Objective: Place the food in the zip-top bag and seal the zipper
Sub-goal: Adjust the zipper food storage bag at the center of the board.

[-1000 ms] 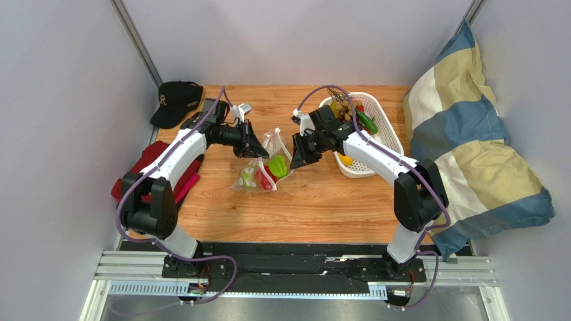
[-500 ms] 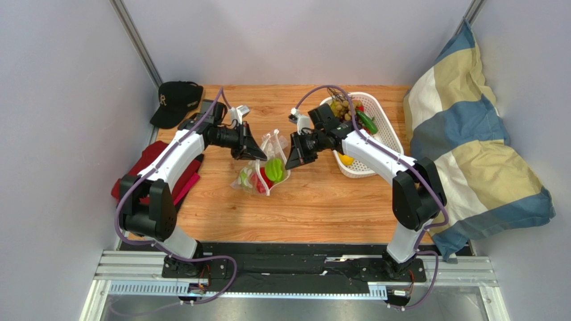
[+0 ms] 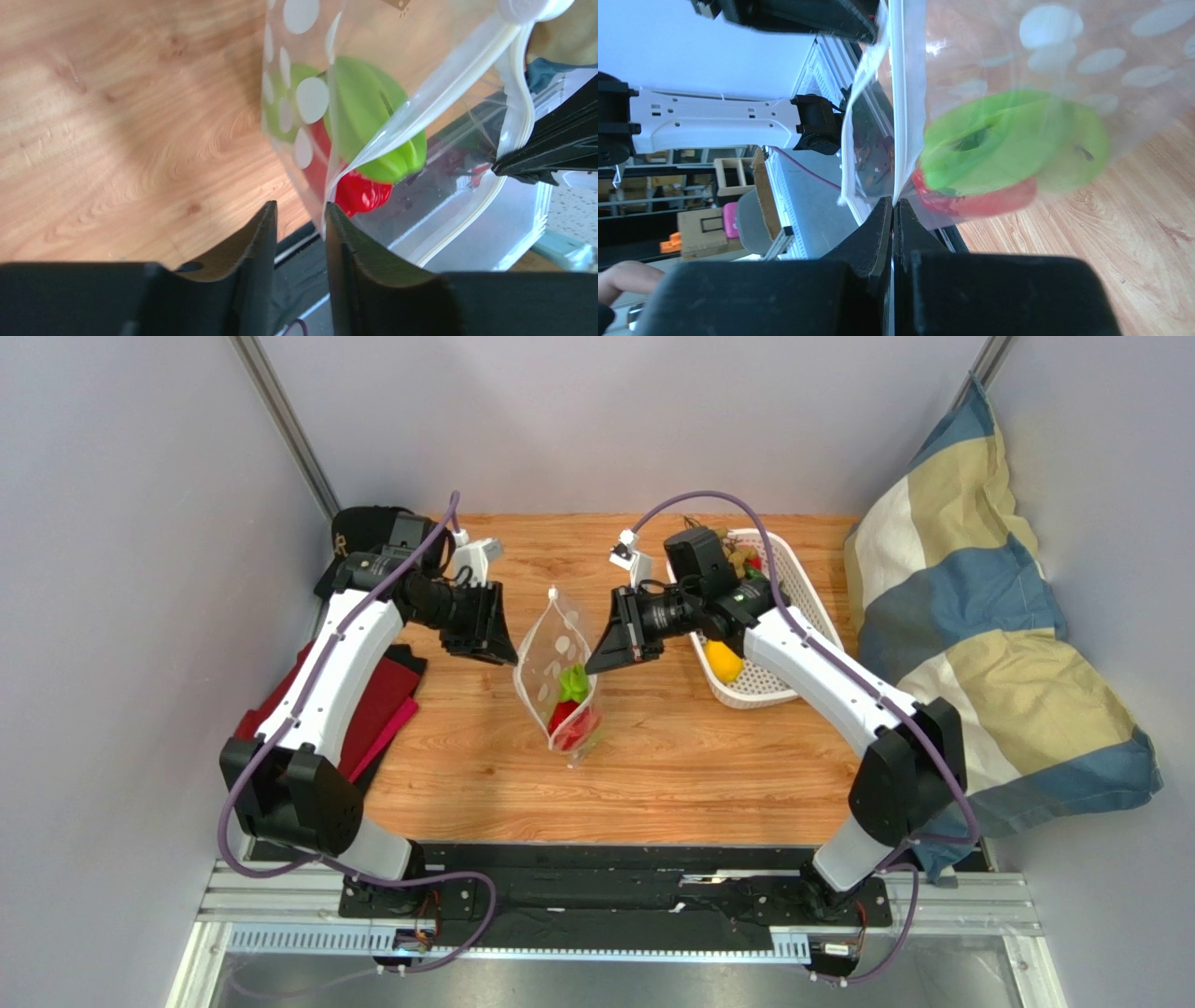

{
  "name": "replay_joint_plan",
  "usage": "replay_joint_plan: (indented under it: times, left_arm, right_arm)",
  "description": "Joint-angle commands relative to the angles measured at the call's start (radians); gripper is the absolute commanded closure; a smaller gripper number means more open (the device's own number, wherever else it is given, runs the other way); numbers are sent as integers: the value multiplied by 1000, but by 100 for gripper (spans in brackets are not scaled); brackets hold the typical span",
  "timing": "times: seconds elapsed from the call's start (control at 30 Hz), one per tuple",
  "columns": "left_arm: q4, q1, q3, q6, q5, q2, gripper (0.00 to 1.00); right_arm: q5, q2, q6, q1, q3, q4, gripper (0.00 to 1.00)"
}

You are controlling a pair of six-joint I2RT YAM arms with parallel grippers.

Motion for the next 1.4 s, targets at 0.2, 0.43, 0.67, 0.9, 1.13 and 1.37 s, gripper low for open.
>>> replay_joint_plan:
  times: [0.2,0.43,0.67,0.9,1.13,1.37]
  left_arm:
    - [84,-9,-20,-3,-18,-56,5]
    - [106,-159,-53,12,-163,-104,8]
    - [112,-283,-27,12,-318,-21,24]
    - [22,-209,19,24,-359,54,93]
    - [-100,-139,74,75,-127,-64,100]
    - [-80,-139,68,28,5,-1,100]
  right_arm:
    - [-43,163,135,-39,48,88,100]
    - [-86,143,244,-55,45,157,100]
    - [-104,146,315,-52,52,202,100]
    - [-69,106,194,-72,45,63,100]
    - [232,83,-253,-86,152,-286,100]
    - [383,141,-547,-83,152,-364,100]
